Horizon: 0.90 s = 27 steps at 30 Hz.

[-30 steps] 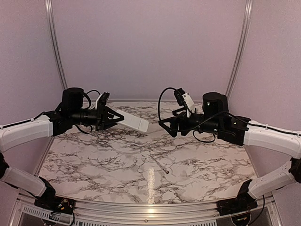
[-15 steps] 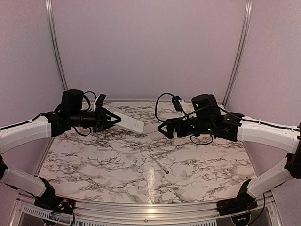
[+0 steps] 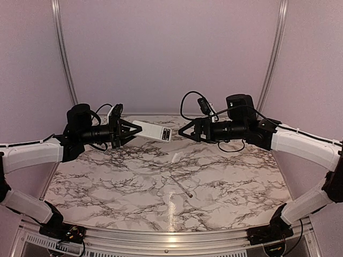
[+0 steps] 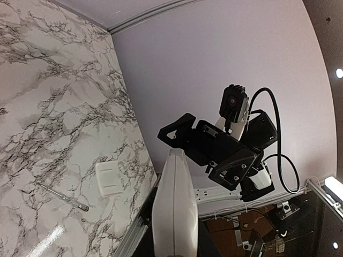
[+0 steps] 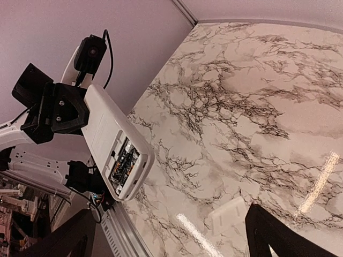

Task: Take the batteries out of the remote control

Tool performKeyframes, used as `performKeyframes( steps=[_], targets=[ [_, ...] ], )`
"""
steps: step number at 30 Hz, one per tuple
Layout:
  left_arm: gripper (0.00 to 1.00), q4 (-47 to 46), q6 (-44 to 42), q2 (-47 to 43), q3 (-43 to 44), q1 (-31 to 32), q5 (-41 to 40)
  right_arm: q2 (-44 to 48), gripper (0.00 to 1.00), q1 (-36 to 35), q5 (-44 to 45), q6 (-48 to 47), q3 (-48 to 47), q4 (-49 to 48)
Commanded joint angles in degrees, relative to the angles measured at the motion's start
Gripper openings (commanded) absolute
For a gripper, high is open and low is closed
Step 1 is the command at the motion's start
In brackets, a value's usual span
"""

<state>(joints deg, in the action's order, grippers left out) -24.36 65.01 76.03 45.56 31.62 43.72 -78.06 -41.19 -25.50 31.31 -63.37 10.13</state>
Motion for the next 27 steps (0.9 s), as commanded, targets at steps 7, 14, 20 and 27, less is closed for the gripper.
performKeyframes(
  steps=[7,14,20,27],
  targets=[
    [0.0,-5.1,1.2,1.2,-1.0,0.2,1.0,-2.4,0.94,0.4,-2.7,6.2,-3.0,-2.7],
    [0.0,-7.4,2.2,1.6,-2.9,0.2,0.9,-4.6,0.88,0.4,-6.8,7.2,-1.6,-8.3],
    [0.0,-7.6,2.3,2.1,-2.9,0.2,0.7,-9.5,0.79,0.4,-8.5,7.8,-4.4,-9.5],
    [0.0,-7.4,2.3,2.0,-3.0,0.2,-0.2,-11.7,0.68,0.3,-8.2,8.7,-6.1,-9.3]
  ],
)
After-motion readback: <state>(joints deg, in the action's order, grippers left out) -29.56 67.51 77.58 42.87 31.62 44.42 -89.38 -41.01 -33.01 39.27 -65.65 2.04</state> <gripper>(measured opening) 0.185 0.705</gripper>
